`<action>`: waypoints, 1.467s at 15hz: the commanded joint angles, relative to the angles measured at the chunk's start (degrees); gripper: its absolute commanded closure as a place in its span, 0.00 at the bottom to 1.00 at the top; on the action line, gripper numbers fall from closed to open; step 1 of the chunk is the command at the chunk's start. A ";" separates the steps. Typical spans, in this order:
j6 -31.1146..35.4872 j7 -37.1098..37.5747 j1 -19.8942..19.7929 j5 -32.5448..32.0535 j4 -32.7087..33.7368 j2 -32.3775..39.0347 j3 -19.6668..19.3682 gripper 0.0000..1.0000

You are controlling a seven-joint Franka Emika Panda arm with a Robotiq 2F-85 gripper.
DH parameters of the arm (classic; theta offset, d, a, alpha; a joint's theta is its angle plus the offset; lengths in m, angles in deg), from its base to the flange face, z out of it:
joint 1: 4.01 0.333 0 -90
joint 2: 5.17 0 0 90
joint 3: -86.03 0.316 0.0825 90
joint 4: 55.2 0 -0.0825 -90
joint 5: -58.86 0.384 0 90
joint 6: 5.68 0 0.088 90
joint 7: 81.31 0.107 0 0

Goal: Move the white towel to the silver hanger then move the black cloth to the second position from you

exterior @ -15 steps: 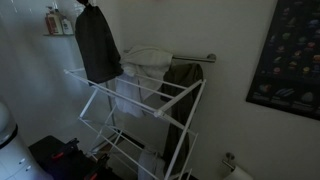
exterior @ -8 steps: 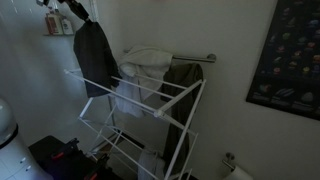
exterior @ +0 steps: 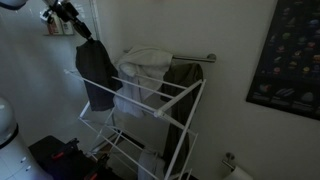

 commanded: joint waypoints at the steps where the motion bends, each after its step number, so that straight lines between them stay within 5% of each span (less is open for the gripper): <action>1: 2.19 0.58 0.54 -0.10 -4.65 -1.11 -1.02 0.97; 10: 8.76 4.02 -0.16 -0.56 -13.88 -0.86 -0.57 0.97; 20: 17.54 9.82 -4.56 -5.94 -12.59 3.18 3.11 0.97; 21: 17.71 10.46 -4.87 -6.66 -12.85 4.03 3.46 0.89; 22: 17.97 11.69 -5.38 -7.77 -13.01 4.76 3.94 0.61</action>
